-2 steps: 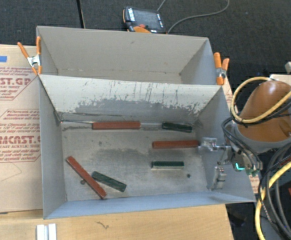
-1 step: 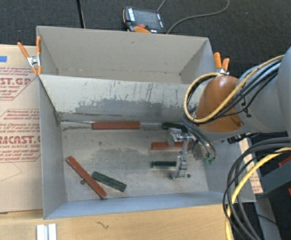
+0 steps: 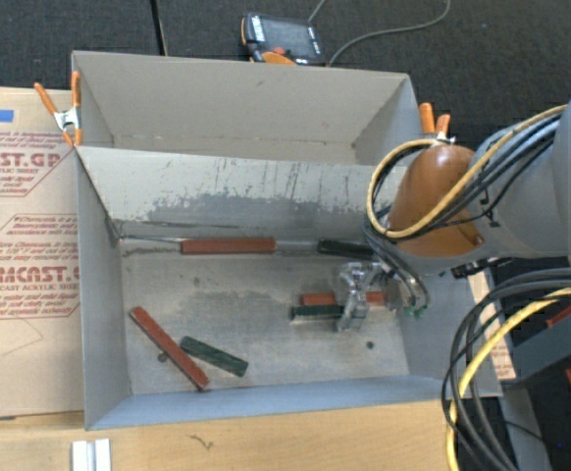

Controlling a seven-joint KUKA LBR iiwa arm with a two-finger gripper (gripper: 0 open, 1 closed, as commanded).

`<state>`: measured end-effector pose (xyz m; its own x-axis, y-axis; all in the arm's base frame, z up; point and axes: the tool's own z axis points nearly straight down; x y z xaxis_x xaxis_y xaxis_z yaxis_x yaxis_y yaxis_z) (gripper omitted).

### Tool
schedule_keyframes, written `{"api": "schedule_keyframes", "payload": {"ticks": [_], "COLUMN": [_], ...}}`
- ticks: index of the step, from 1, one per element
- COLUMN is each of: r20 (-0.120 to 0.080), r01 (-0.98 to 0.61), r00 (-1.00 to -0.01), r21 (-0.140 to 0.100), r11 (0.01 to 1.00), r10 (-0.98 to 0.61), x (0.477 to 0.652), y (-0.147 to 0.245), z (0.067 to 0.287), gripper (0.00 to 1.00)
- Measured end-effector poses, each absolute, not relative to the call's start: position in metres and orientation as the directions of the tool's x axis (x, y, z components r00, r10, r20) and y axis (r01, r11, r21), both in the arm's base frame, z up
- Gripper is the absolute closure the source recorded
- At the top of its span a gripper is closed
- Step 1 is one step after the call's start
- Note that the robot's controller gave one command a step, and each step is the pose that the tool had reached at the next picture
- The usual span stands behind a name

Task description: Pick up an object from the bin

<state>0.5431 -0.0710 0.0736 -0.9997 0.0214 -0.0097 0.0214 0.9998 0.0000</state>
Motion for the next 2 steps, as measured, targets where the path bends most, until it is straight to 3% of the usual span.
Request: {"api": "schedule_keyframes", "payload": {"ticks": [1, 2], "r20": [-0.003, -0.006], "r01": [0.060, 0.067], "r00": [-0.998, -0.998], "r21": [-0.002, 0.000], "r11": [0.998, 0.998], "r10": [0.060, 0.067], "x": [0.548, 0.548], "y": [-0.069, -0.067], "z": [0.073, 0.118], "gripper": [1.00, 1.00]}}
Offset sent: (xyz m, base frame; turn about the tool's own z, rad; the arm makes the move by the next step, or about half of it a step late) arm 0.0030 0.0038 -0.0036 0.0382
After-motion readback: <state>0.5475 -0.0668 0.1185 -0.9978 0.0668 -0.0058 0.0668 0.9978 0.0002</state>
